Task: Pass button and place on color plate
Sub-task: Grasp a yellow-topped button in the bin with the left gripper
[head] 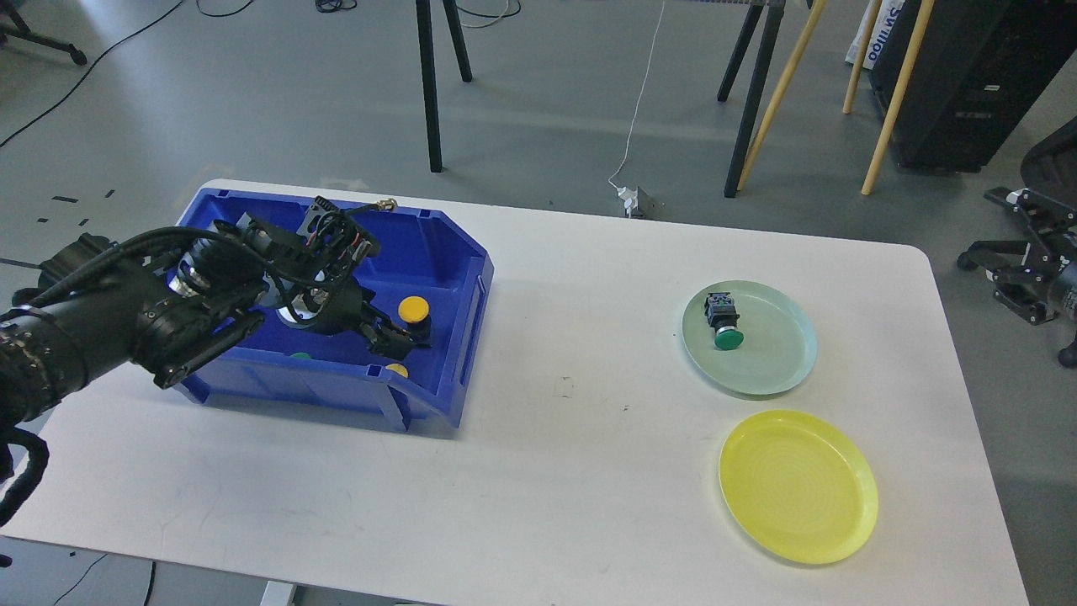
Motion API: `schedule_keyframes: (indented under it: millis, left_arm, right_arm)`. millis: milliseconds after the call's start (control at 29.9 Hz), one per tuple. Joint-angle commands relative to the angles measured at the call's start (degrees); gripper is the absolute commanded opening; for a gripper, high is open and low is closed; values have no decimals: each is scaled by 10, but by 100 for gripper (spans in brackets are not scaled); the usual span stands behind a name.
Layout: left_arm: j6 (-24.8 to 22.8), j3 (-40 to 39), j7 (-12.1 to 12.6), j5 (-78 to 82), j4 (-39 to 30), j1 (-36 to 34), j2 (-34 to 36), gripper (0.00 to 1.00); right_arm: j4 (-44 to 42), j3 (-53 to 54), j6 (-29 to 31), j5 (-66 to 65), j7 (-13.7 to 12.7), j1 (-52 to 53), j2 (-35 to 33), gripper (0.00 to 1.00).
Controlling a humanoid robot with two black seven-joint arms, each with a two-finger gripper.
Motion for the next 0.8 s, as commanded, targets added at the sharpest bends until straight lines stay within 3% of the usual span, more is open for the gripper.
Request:
schedule_keyframes:
  millis: [0, 234, 668, 768]
  left_arm:
    - [14, 2, -5, -5, 25, -1, -18, 99]
    - [45, 2, -21, -15, 90, -2, -67, 95]
    - [42, 11, -28, -22, 99, -9, -66, 51]
    - [39, 12, -35, -20, 96, -10, -63, 30]
  right_arm:
    - [0, -1, 0, 0, 0, 0, 0, 83]
    - [0, -4, 0, 0, 0, 0, 0, 83]
    - [1, -3, -1, 0, 2, -8, 0, 83]
    - [1, -4, -2, 0, 2, -9, 0, 83]
